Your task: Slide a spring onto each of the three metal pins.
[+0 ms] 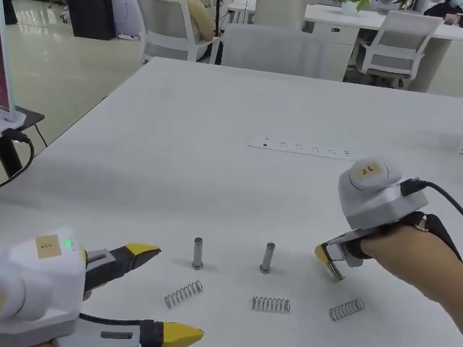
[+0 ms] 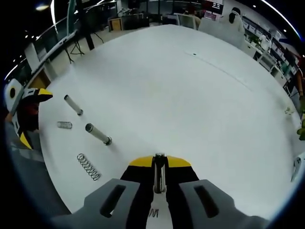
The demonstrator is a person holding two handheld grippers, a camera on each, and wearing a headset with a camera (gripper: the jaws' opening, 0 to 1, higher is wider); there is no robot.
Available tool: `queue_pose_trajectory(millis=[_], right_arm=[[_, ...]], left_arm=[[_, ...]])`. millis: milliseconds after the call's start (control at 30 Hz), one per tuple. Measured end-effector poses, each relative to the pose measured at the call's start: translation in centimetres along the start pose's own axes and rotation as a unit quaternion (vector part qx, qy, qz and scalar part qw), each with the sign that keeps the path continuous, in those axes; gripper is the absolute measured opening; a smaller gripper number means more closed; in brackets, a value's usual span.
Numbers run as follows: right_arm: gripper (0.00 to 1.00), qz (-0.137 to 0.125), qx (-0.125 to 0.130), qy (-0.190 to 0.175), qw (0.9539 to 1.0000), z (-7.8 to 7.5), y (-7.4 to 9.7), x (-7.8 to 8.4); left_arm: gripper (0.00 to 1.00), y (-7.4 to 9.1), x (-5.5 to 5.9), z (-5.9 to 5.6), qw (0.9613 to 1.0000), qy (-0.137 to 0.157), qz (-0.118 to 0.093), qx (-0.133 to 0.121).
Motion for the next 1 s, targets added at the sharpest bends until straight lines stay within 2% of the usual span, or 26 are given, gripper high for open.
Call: queue_pose_trajectory(millis=[367,1000], right_arm=[[0.05,-0.023,0.001,-0.006,0.9997,0.3,1.7,0.4],[0.05,-0.042,0.0,-0.008,0.9991,0.6,2.6,0.9]], left_arm=[[0.73,0.0,-0.1,-0.1,1.0,-0.003,0.001,0.0],[0.73,0.1,-0.1,-0.2,1.0,-0.005,0.001,-0.001]])
Point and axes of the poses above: the centre of the closed fingertips' face, and the gripper's own axes: y roughly backward along the fingers, z roughly to its left, x roughly out of its underside, the point moved 8 cm from there along y, roughly backward along the fingers, and after that the axes turned 2 degrees about -y, right-handed, at the moved point
